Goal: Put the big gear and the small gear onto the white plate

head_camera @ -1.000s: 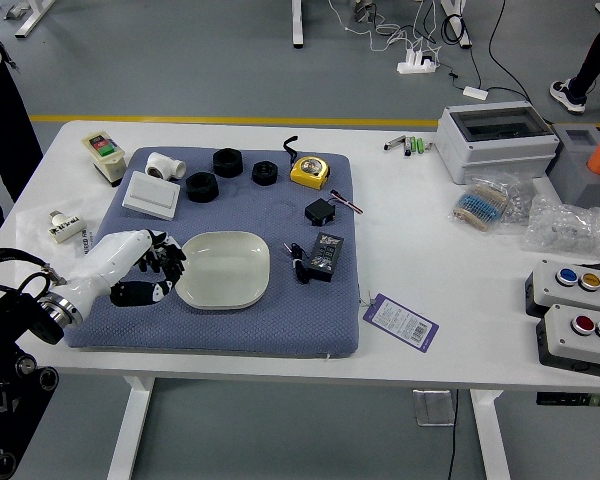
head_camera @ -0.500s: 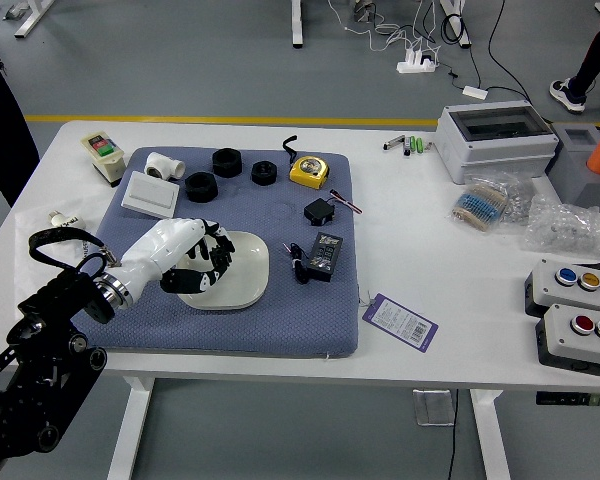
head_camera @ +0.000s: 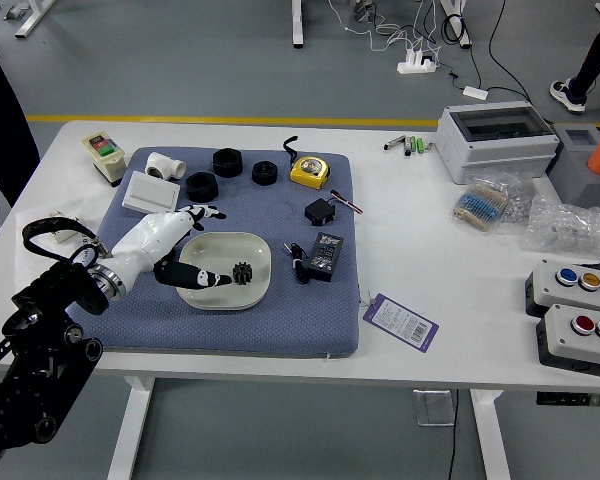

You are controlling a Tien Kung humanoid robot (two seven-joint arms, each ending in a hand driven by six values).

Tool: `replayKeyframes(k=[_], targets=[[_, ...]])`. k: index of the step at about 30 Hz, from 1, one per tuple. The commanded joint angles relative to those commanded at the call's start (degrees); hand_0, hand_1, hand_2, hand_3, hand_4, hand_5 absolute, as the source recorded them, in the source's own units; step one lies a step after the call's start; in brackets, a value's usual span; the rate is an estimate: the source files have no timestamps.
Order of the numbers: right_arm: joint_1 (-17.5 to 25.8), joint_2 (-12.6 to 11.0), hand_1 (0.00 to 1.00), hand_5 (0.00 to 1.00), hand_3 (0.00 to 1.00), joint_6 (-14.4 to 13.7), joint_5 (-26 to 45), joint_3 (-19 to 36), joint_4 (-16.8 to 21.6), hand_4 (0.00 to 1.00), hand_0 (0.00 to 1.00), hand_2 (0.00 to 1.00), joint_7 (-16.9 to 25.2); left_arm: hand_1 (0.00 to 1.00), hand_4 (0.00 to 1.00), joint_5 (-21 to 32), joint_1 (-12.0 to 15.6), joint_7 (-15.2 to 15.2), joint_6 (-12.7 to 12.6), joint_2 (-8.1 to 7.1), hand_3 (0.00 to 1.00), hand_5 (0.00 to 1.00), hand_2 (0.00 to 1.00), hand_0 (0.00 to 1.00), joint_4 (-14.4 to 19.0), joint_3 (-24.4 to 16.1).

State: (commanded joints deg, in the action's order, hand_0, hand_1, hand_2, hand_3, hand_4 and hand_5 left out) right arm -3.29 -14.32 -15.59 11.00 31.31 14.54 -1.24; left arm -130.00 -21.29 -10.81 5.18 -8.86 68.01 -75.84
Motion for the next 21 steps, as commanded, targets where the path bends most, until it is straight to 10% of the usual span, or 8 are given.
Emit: replayKeyframes(k=[3,4,21], targets=[[0.0,0.0,0.717,0.659,0.565,0.1,-0.1,0.1,0.0,0.796,0.711,0.749,0.0,0.762,0.998,0.0,-0.7,-0.3,-0.3,-1.01,0.858,0.42,0.942,0.63,0.1,-1.3],[-0.1,0.0,0.716,0.659,0.565,0.1,-0.2,0.0,0.0,0.796,0.711,0.749,0.0,0.759,0.957,0.0,-1.4,-0.5,-0.2,-1.65,0.829,0.163,0.879,0.632,-0.6,-2.0],[-0.1,0.1,0.717,0.659,0.565,0.1,0.2,-0.3,0.0,0.796,0.711,0.749,-0.2,0.766,0.923,0.0,-11.6,-1.7,2.1,-8.07,0.821,0.101,0.874,0.634,-15.8,8.4]])
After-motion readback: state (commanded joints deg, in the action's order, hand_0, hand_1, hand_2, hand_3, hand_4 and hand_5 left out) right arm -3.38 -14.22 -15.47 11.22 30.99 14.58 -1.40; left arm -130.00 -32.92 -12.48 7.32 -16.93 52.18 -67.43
